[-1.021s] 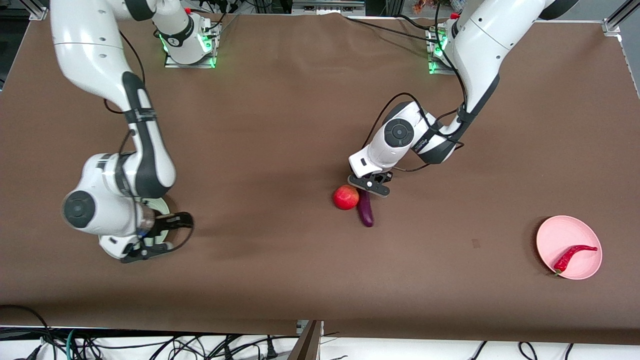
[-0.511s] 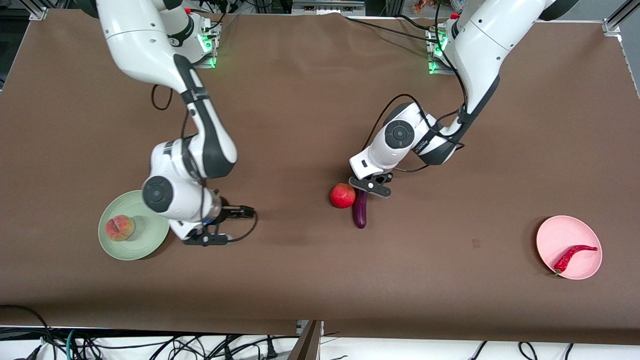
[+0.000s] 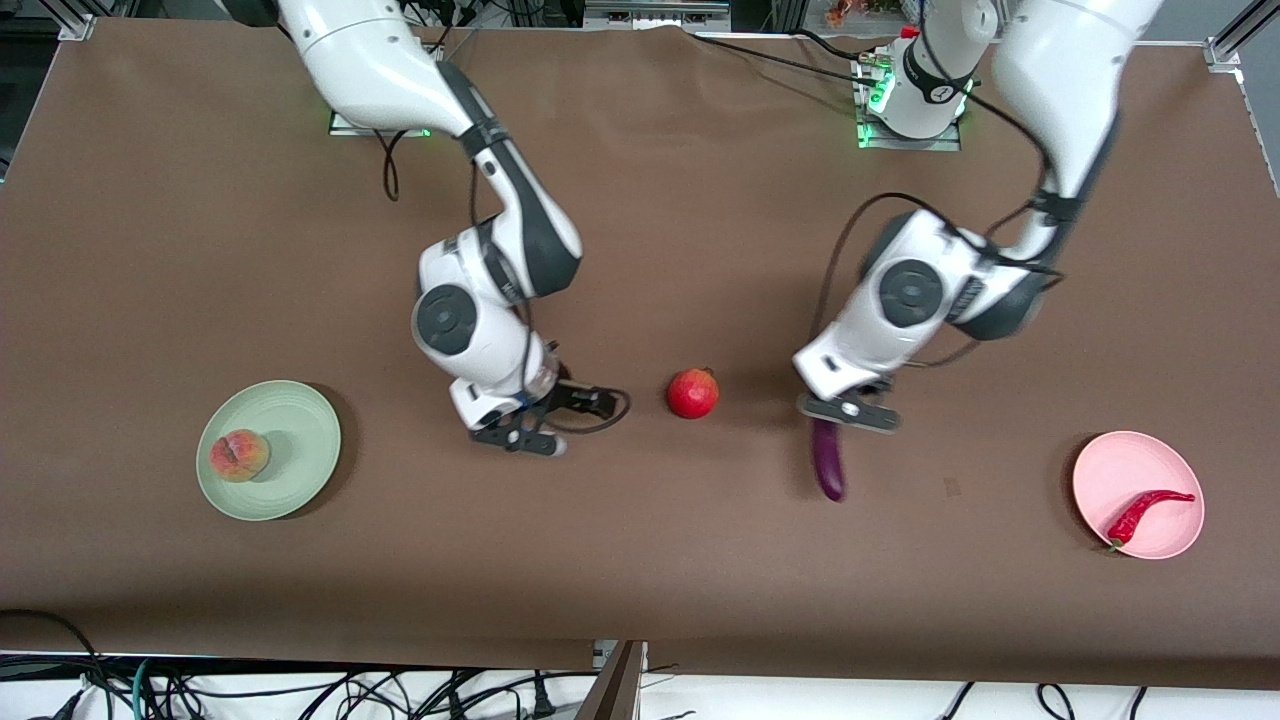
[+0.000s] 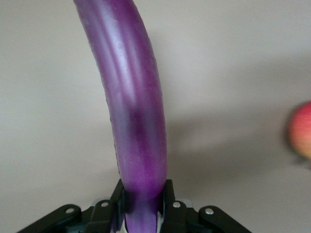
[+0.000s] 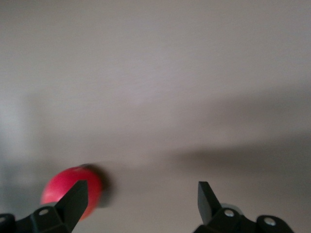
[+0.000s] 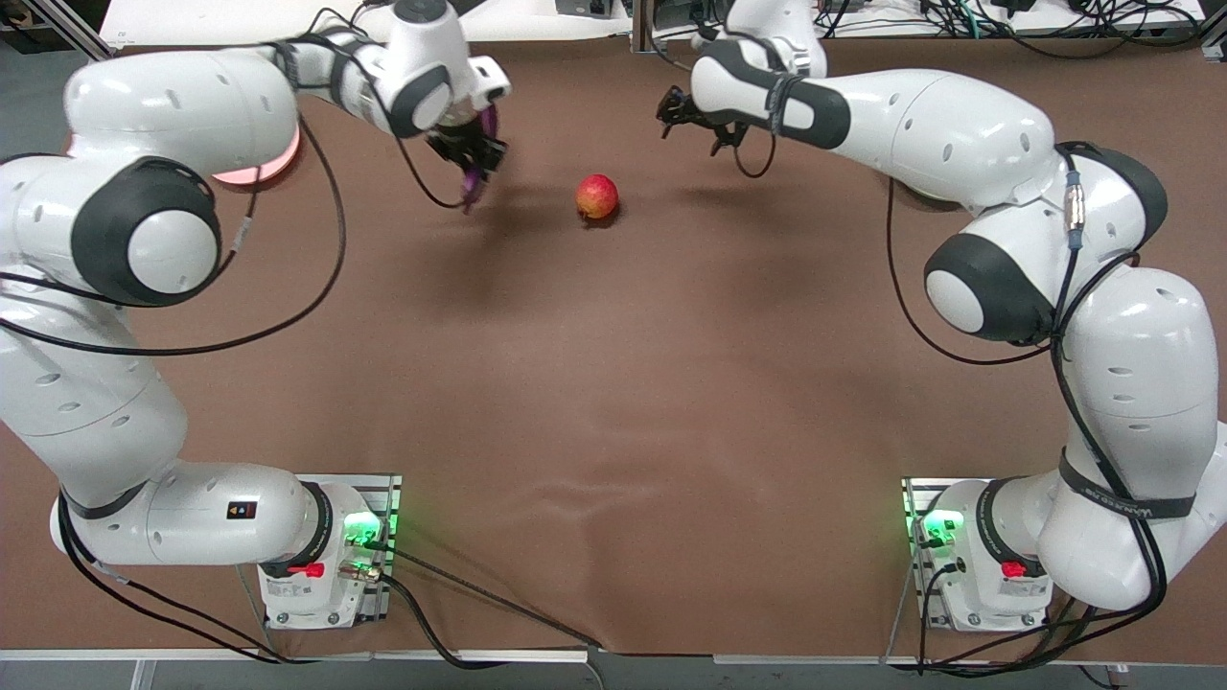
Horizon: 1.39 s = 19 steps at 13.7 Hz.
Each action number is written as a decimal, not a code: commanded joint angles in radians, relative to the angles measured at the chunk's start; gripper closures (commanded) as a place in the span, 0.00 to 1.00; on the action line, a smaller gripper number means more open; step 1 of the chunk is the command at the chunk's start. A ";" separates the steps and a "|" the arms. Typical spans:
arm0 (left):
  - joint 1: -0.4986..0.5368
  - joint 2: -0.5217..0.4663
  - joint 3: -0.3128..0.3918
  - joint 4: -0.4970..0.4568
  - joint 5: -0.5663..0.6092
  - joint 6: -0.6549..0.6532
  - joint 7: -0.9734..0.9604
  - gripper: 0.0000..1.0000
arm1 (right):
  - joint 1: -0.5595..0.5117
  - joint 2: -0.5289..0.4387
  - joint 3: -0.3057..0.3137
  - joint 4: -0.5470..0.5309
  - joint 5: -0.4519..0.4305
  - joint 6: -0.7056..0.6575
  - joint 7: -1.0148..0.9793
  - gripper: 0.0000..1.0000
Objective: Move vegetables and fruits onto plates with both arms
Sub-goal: 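Carry the eggplant to the pink plate while the right gripper grasps the apple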
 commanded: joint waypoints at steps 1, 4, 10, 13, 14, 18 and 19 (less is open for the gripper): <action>0.142 0.025 -0.007 0.045 0.138 -0.028 0.165 1.00 | 0.031 0.012 0.048 0.004 0.017 0.105 0.102 0.00; 0.264 0.066 0.009 0.102 0.330 -0.017 0.406 1.00 | 0.098 0.055 0.059 0.004 -0.010 0.194 0.116 0.00; 0.374 0.132 0.094 0.235 0.391 -0.016 0.931 1.00 | 0.148 0.107 0.059 0.006 -0.069 0.285 0.116 0.00; 0.471 0.163 0.093 0.234 0.383 -0.005 1.075 1.00 | 0.163 0.138 0.058 0.006 -0.070 0.355 0.116 0.00; 0.498 0.174 0.093 0.232 0.381 0.035 1.117 1.00 | 0.168 0.147 0.058 0.007 -0.070 0.380 0.116 0.00; 0.532 0.217 0.093 0.225 0.383 0.080 1.192 0.80 | 0.177 0.173 0.056 0.009 -0.070 0.449 0.116 0.00; 0.532 0.217 0.091 0.228 0.378 0.081 1.202 0.27 | 0.177 0.178 0.056 0.009 -0.076 0.464 0.116 0.00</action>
